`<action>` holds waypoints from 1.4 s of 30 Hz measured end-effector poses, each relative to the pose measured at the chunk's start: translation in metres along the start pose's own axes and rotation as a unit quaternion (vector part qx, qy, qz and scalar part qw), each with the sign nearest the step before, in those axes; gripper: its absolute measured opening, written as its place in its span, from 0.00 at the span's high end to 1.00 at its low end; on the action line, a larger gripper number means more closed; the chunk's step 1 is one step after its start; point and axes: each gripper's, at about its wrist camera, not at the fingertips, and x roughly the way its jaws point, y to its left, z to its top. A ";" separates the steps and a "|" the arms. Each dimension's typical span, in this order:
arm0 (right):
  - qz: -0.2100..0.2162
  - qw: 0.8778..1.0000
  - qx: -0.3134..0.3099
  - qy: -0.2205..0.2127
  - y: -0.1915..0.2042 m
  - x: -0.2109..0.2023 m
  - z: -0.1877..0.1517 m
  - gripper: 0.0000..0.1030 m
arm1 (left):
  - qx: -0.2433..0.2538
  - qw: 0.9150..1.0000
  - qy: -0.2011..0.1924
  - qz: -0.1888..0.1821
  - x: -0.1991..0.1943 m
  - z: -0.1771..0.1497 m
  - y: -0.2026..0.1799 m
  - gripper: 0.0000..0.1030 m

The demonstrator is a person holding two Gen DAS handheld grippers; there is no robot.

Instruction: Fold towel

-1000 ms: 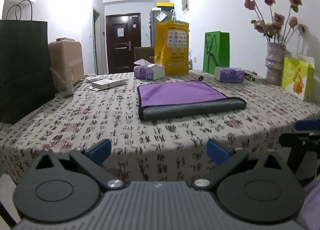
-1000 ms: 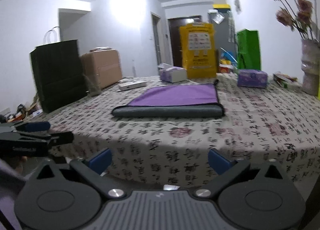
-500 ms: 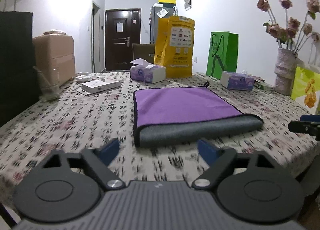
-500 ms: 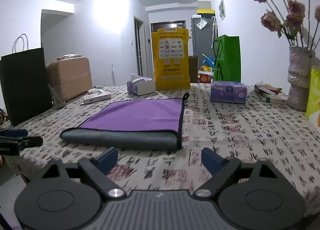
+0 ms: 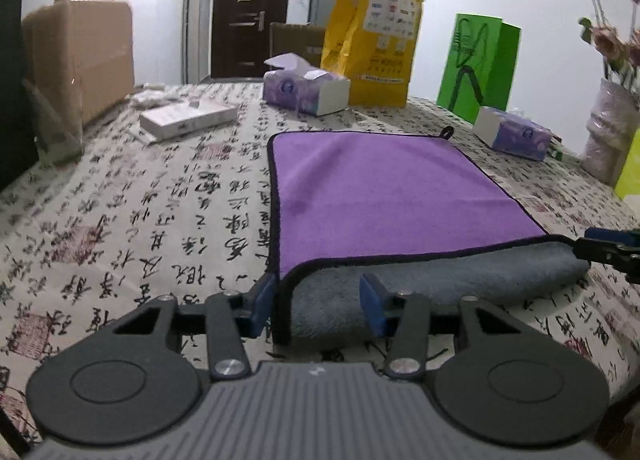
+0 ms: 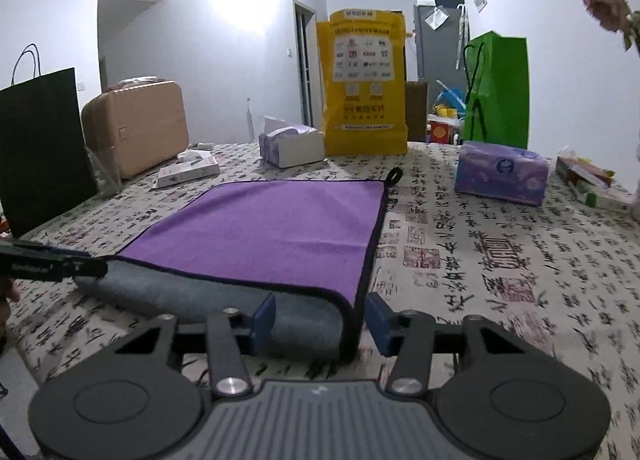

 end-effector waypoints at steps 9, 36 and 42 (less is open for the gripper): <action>0.076 0.996 0.038 0.027 -0.024 0.027 0.005 0.65 | -0.039 0.998 0.021 -0.035 0.004 0.002 0.018 0.61; 0.071 0.995 0.001 0.070 -0.016 0.021 0.008 0.96 | 0.072 0.996 0.002 -0.046 -0.011 0.002 -0.006 0.95; 0.060 0.997 -0.007 0.043 -0.018 0.027 0.033 0.97 | 0.075 0.996 -0.035 -0.027 -0.007 0.031 0.000 0.96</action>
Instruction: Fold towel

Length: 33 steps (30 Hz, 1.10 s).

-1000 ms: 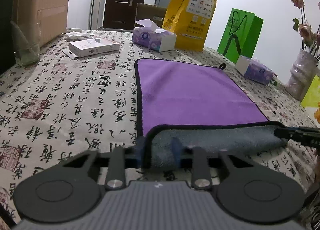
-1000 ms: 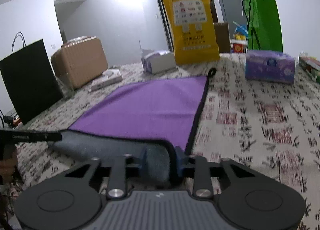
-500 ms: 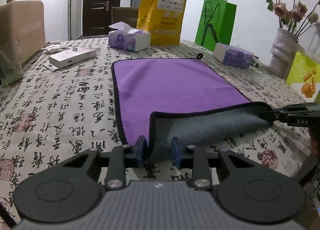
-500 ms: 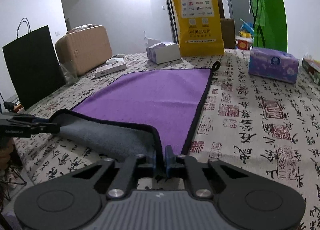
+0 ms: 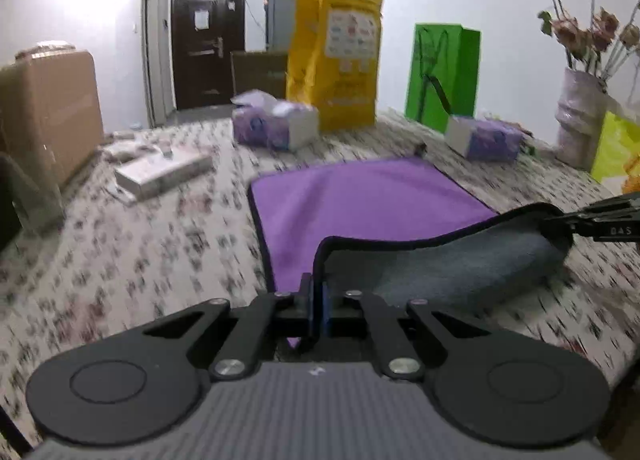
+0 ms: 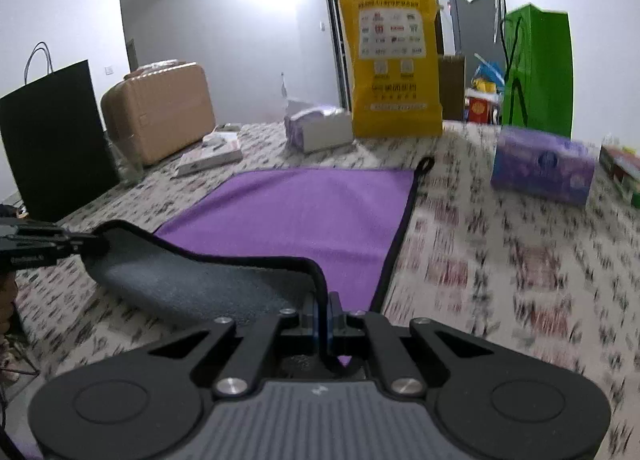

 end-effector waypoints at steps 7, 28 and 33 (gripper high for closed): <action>-0.013 1.000 -0.003 -0.012 -0.011 0.028 0.035 0.97 | 0.007 1.000 -0.017 0.021 0.024 0.035 0.010 0.96; -0.025 0.997 0.053 0.041 -0.086 0.184 0.127 0.96 | -0.029 0.998 0.057 0.030 0.198 0.106 0.066 0.96; -0.039 0.996 0.062 0.056 -0.092 0.206 0.125 0.95 | -0.039 0.996 0.075 0.031 0.218 0.100 0.072 0.95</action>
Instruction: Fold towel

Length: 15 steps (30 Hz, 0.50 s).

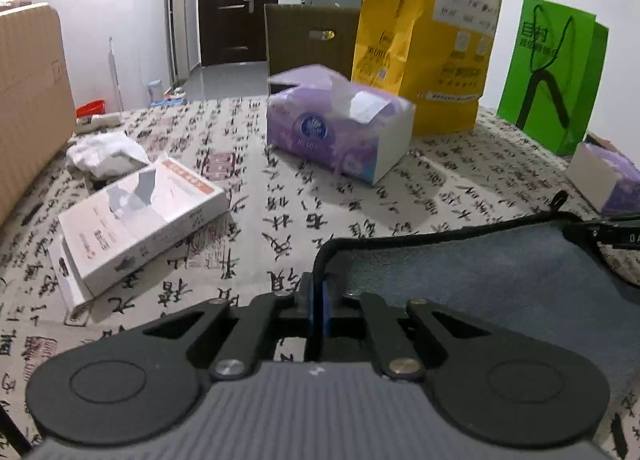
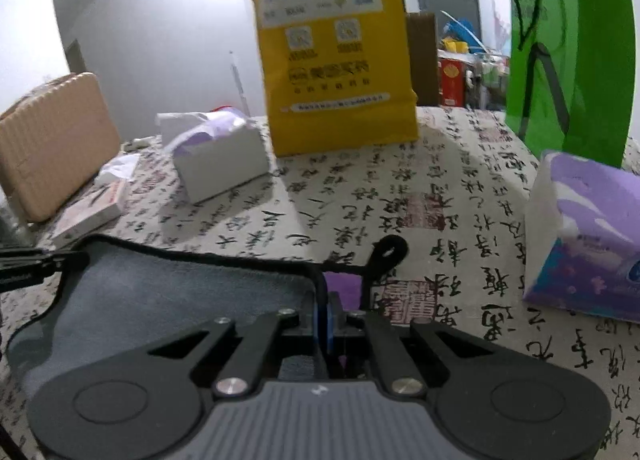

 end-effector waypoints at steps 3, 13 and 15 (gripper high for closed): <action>-0.001 1.000 0.007 -0.005 -0.003 0.002 -0.001 0.95 | -0.005 1.000 -0.007 0.002 0.004 -0.004 0.002 0.93; -0.045 0.998 0.017 -0.027 -0.009 -0.017 0.007 0.65 | -0.027 0.999 -0.008 0.046 -0.012 0.000 0.009 0.43; -0.054 0.998 0.019 -0.039 -0.011 -0.031 0.010 0.66 | -0.029 0.998 -0.015 0.058 -0.022 0.000 0.008 0.34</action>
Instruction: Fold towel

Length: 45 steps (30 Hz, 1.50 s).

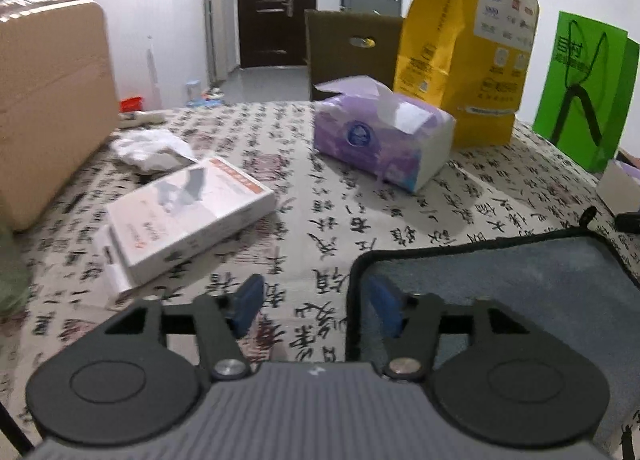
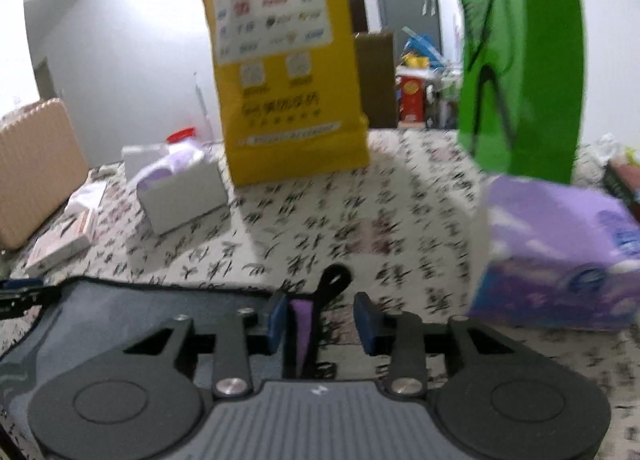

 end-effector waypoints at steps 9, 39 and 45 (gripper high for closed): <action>-0.012 0.999 -0.030 -0.036 0.009 -0.068 -0.004 0.44 | 0.022 0.999 -0.033 -0.002 -0.059 -0.007 -0.018 0.12; -0.028 0.993 -0.078 -0.087 0.063 -0.172 -0.077 0.15 | -0.011 0.995 -0.095 -0.010 -0.180 -0.057 -0.030 0.00; -0.030 0.992 -0.079 -0.096 0.074 -0.192 -0.095 0.15 | -0.010 0.994 -0.103 -0.016 -0.201 -0.075 -0.032 0.00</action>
